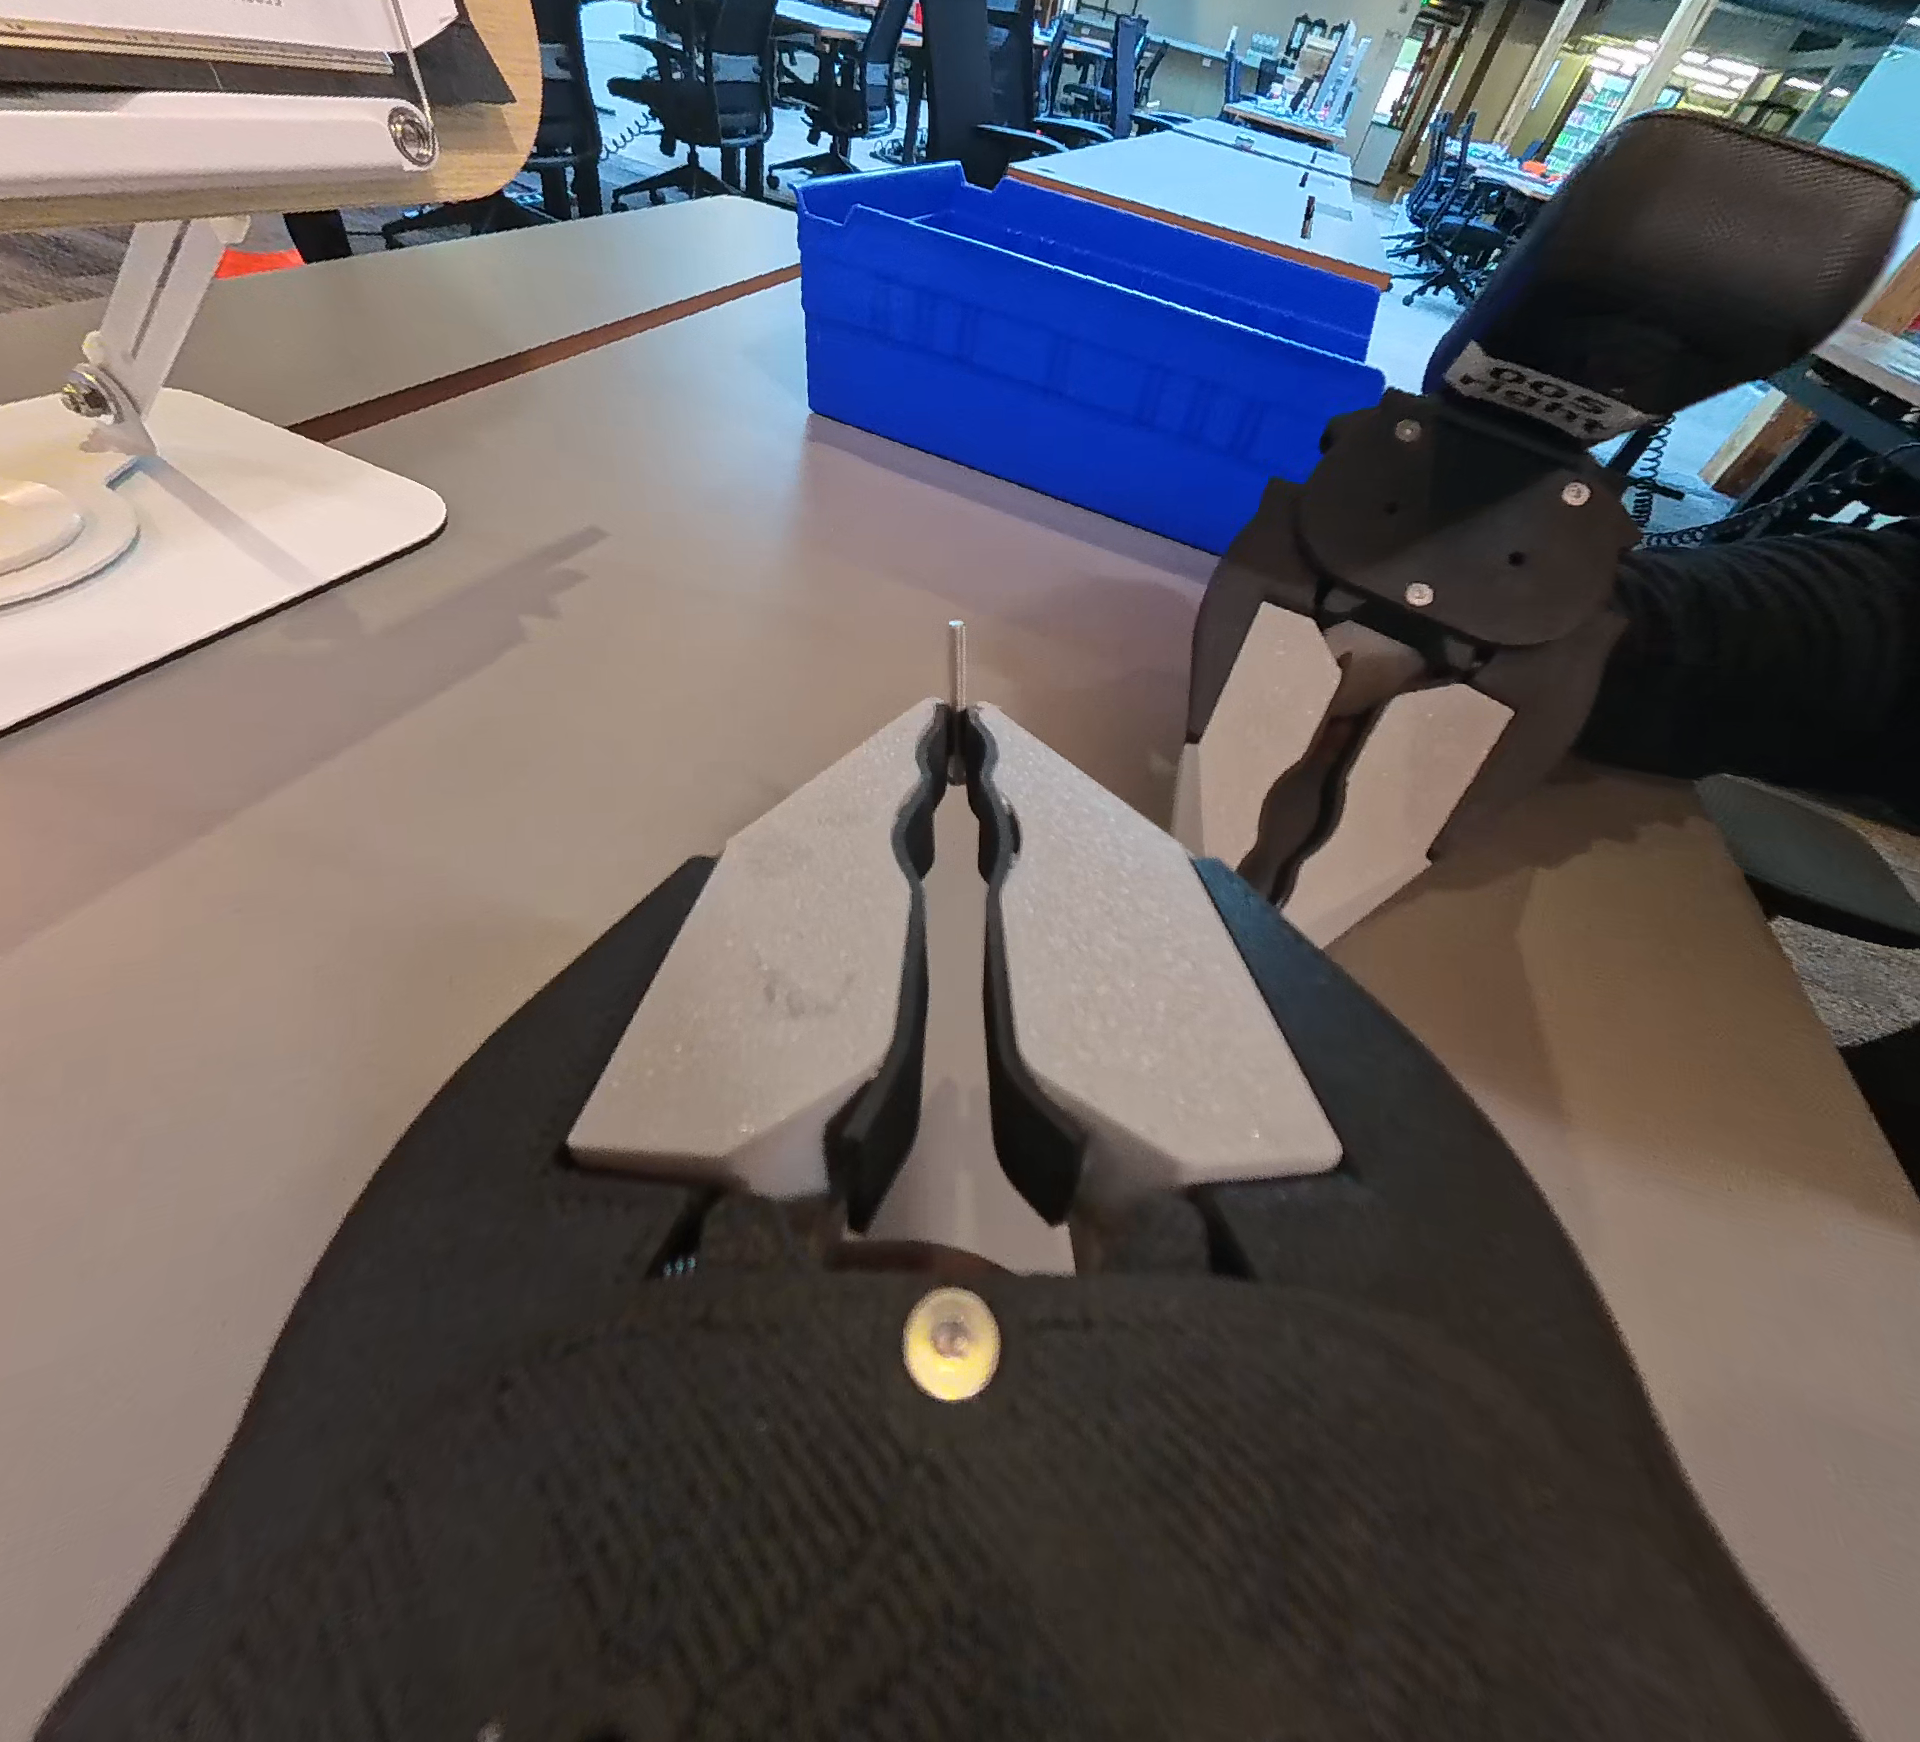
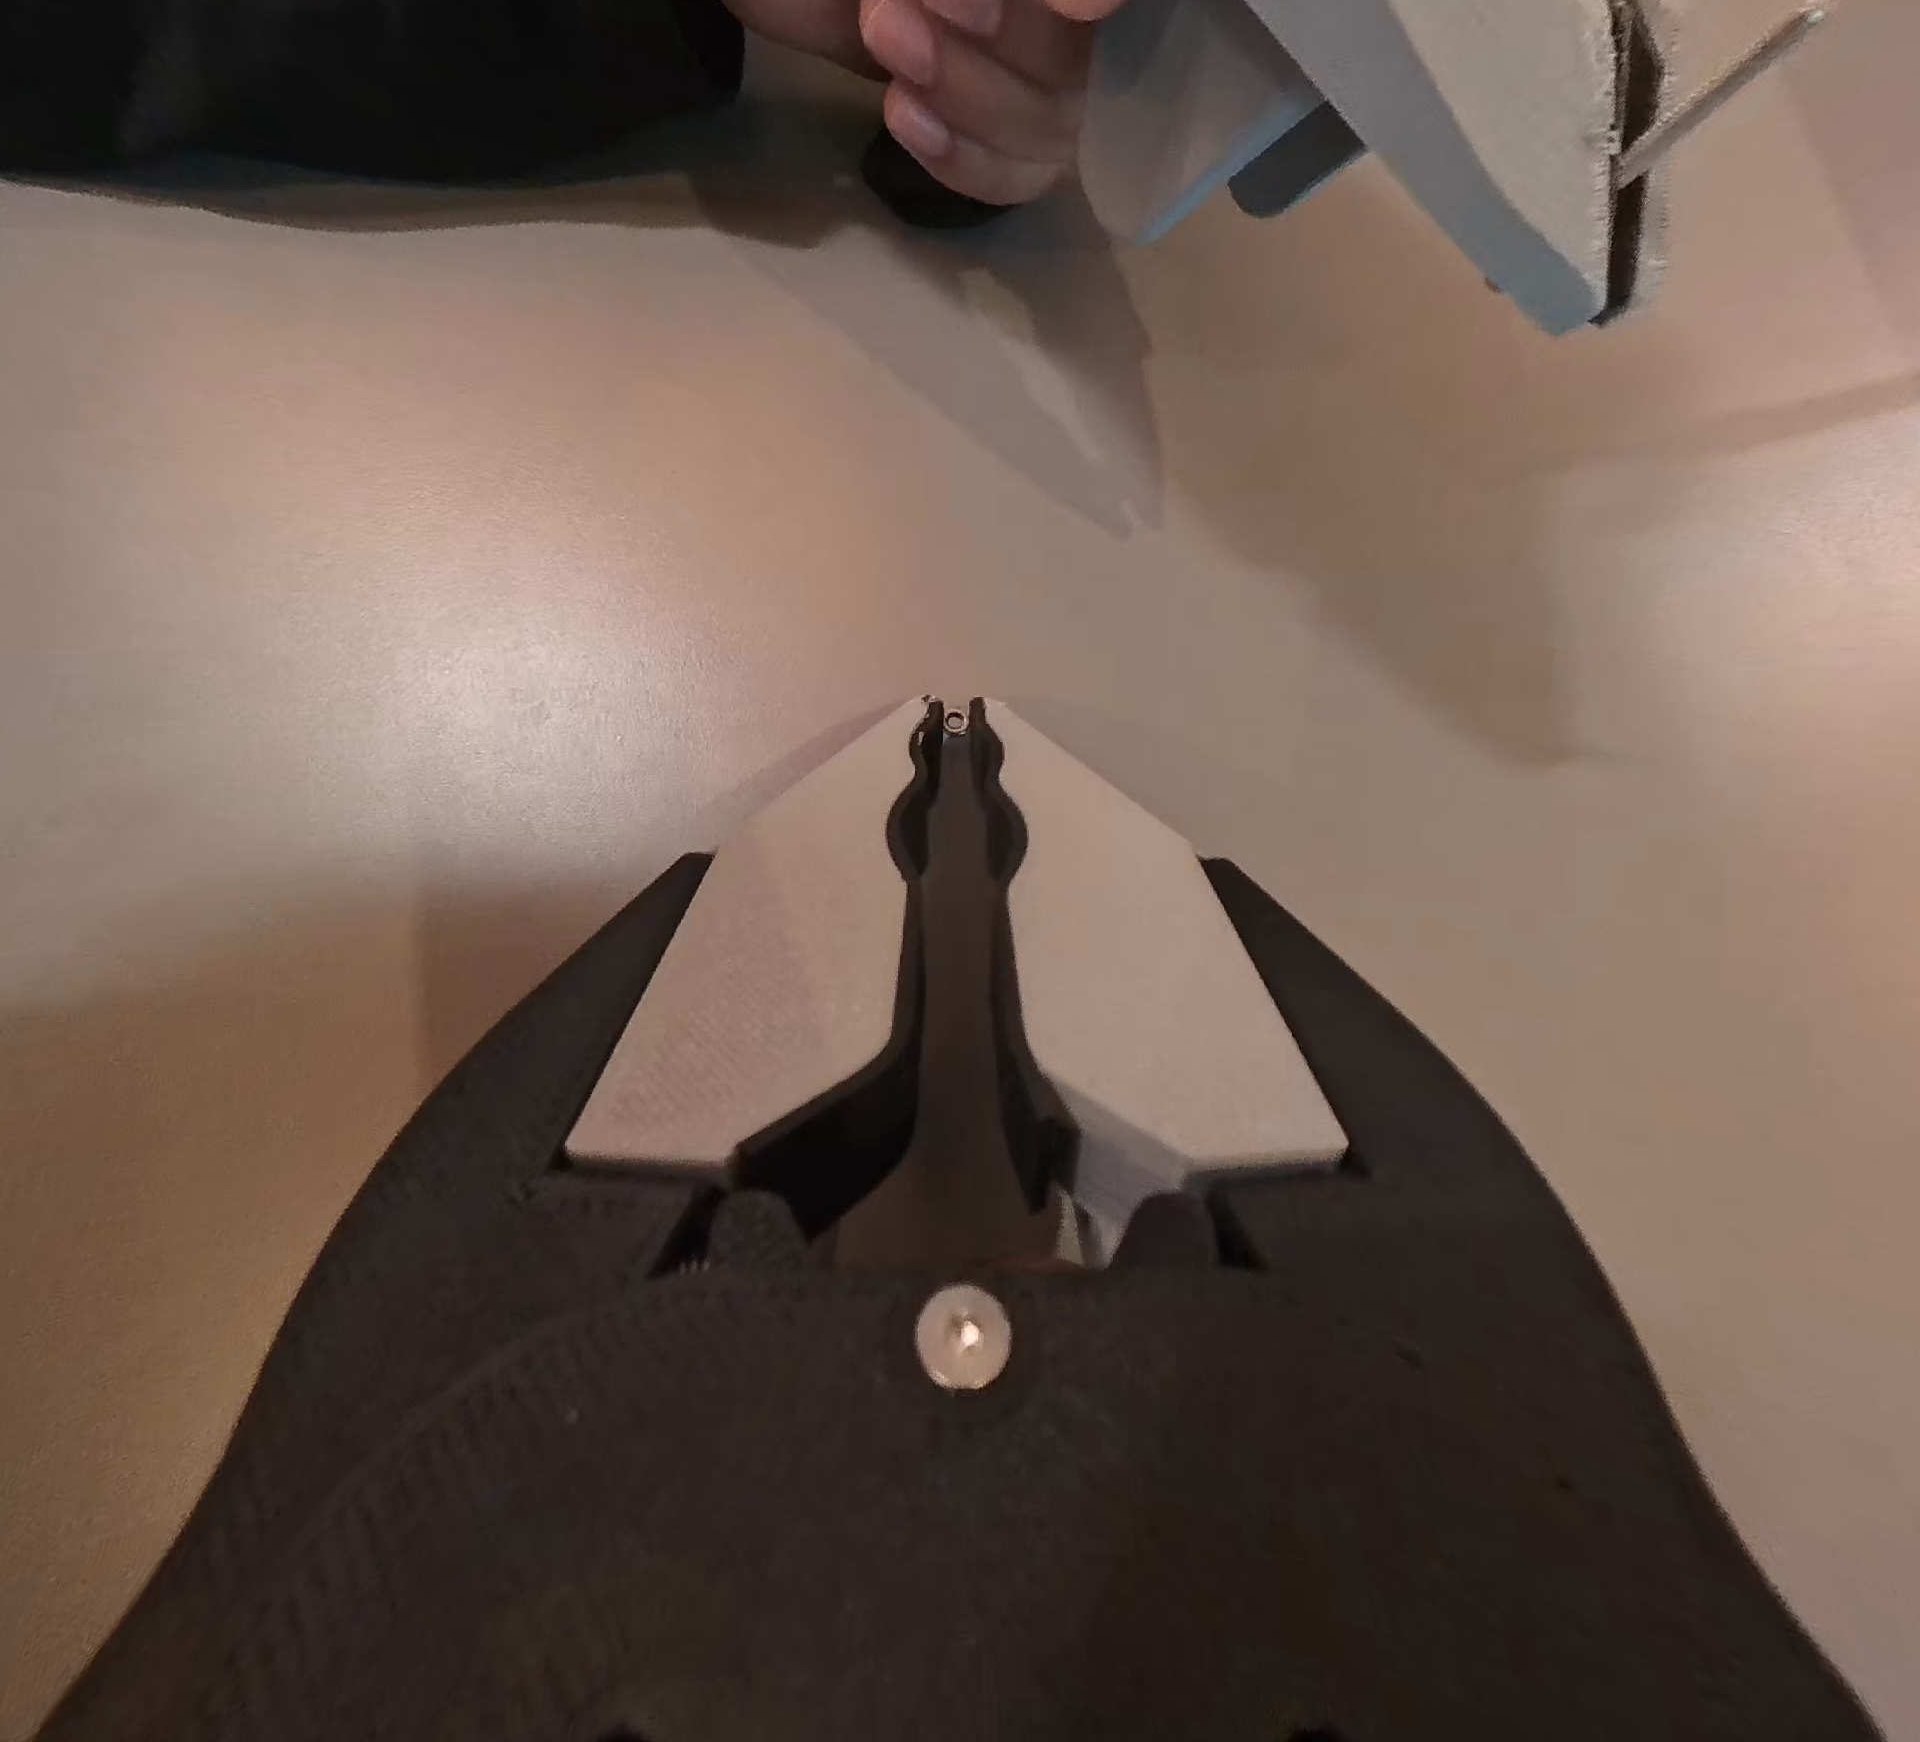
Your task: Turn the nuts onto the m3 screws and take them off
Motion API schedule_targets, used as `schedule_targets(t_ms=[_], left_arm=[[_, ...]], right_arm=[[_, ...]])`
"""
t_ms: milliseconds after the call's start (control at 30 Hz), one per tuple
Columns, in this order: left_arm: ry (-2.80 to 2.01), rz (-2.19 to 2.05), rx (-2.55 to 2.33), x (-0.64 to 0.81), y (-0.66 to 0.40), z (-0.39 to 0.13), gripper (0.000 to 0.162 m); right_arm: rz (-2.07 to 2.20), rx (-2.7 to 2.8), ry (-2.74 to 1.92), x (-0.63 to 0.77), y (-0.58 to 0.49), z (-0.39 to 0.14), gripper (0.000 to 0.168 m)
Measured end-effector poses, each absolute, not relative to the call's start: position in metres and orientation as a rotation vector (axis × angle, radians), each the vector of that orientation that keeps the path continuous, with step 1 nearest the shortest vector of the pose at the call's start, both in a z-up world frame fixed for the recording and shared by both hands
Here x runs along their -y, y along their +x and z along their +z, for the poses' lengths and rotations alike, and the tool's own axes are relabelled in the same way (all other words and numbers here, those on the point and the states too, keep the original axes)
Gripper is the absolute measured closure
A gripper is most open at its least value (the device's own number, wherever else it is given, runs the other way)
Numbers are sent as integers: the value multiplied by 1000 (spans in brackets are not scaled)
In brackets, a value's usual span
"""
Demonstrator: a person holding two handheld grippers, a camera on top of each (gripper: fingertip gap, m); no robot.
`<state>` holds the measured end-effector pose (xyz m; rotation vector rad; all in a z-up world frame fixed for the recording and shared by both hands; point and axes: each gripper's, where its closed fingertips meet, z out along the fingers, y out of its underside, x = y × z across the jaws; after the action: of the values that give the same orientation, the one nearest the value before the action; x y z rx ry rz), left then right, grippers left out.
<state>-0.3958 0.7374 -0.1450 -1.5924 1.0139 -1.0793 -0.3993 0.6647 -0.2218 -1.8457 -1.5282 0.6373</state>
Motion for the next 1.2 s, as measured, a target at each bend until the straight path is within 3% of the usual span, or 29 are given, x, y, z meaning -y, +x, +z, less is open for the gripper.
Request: schedule_targets(t_ms=[1200], left_arm=[[-1526, -1165, -1138, -713, -386, -144, 162]], right_arm=[[918, 1226, -1820, -685, -375, -166, 167]])
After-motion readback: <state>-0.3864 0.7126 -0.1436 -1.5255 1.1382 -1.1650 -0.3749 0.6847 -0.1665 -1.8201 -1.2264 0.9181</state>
